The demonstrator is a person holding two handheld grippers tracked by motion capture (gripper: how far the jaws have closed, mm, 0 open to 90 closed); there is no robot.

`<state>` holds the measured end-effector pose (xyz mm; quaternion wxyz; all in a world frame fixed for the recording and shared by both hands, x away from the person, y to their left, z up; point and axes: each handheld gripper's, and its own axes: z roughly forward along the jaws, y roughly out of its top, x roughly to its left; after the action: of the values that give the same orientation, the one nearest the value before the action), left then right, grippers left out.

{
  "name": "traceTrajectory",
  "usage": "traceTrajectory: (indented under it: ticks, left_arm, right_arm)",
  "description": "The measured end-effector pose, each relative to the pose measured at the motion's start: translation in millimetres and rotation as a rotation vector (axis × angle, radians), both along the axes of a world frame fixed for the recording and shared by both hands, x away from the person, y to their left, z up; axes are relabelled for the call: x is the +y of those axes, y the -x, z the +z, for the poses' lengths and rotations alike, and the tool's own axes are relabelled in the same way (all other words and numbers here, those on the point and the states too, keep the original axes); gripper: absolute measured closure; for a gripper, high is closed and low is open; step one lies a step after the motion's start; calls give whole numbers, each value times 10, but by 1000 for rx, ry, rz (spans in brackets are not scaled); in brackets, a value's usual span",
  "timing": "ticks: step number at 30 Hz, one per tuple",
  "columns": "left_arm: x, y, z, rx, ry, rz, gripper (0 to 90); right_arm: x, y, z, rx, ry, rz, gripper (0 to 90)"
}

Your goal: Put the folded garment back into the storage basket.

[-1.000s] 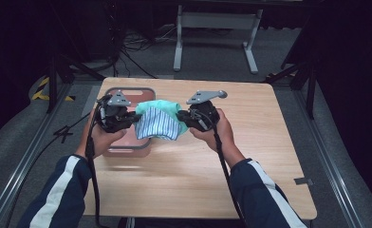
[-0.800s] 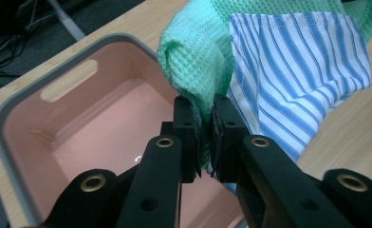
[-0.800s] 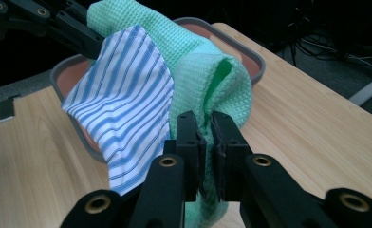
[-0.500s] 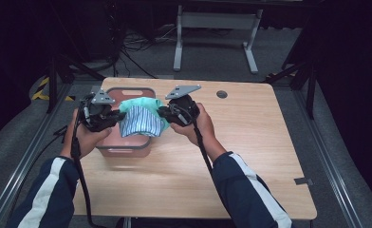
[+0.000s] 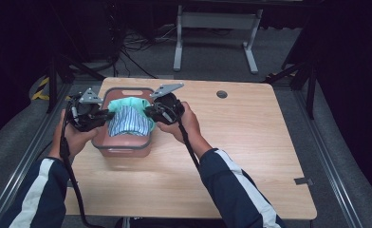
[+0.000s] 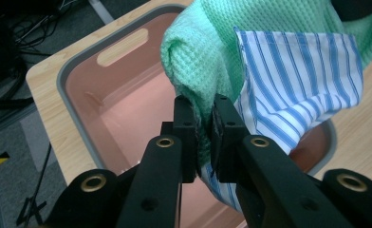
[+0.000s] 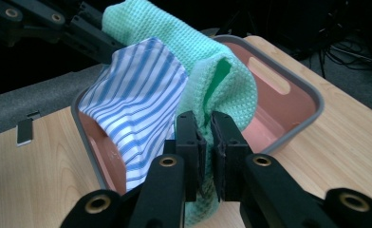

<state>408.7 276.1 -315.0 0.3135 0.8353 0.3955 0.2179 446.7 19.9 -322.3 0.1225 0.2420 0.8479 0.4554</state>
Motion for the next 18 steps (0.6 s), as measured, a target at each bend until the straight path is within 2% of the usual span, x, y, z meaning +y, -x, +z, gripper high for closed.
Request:
traceTrajectory:
  ticks: [4,8,12,15,18]
  left_arm:
    - [53,-34,-81,9,1,16,826]
    - [117,-52,-169,38,21,33,826]
    - [160,-82,-245,56,12,52,826]
    - [176,-105,-298,56,3,61,826]
    - [174,-123,-352,64,-19,64,826]
  right_arm:
    - [115,-17,-65,8,9,11,828]
    - [205,-44,-135,25,14,14,828]
    - [264,-71,-223,41,19,15,827]
    - [306,-88,-272,55,20,13,827]
    - [334,-95,-312,62,23,13,828]
